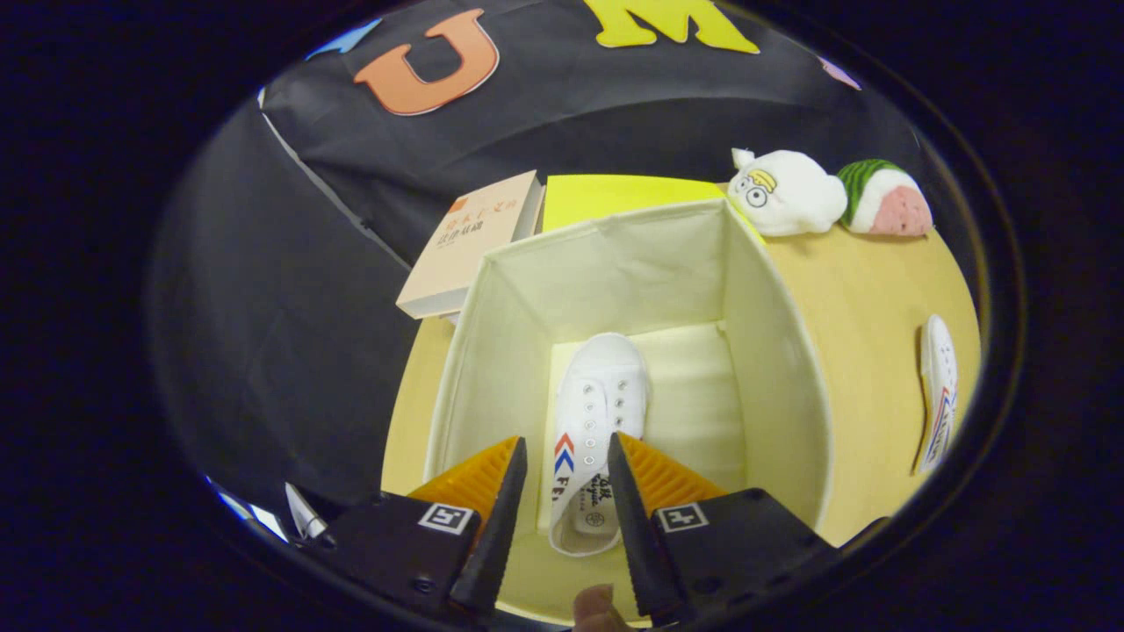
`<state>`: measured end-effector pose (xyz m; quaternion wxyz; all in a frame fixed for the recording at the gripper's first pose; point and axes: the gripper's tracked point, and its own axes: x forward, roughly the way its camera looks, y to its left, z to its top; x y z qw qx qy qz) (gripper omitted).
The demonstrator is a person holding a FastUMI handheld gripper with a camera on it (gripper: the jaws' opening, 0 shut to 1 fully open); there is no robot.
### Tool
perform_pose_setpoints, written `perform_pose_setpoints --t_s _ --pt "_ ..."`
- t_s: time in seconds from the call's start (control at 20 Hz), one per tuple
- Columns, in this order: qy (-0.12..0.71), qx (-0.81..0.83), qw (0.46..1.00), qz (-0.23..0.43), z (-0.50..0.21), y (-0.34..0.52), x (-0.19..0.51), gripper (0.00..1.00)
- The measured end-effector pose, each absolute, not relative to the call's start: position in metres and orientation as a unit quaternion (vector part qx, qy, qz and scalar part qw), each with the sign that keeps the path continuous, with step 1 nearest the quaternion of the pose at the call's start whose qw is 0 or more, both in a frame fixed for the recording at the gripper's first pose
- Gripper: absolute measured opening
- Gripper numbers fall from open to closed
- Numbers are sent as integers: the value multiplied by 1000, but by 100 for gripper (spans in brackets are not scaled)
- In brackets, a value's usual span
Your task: Open the storage box then place both shoes into the box .Put the left shoe in first, then the right shoe, with the right side of both shoes facing outward in a uniform manner.
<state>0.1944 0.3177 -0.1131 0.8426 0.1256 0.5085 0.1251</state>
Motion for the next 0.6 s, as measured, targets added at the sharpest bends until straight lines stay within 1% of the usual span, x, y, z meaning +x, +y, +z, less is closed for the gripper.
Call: perform_pose_setpoints --t_s 0.05,0.15,0.2,0.25,0.5,0.6 --pt "501 109 851 116 -108 309 196 63" --pt "496 87 858 99 -101 293 195 72" --pt "501 85 856 98 -98 288 190 80" --pt "507 79 853 97 -94 282 186 82" --pt "512 48 855 71 -70 228 174 83" --pt "508 22 859 57 -63 194 177 83"
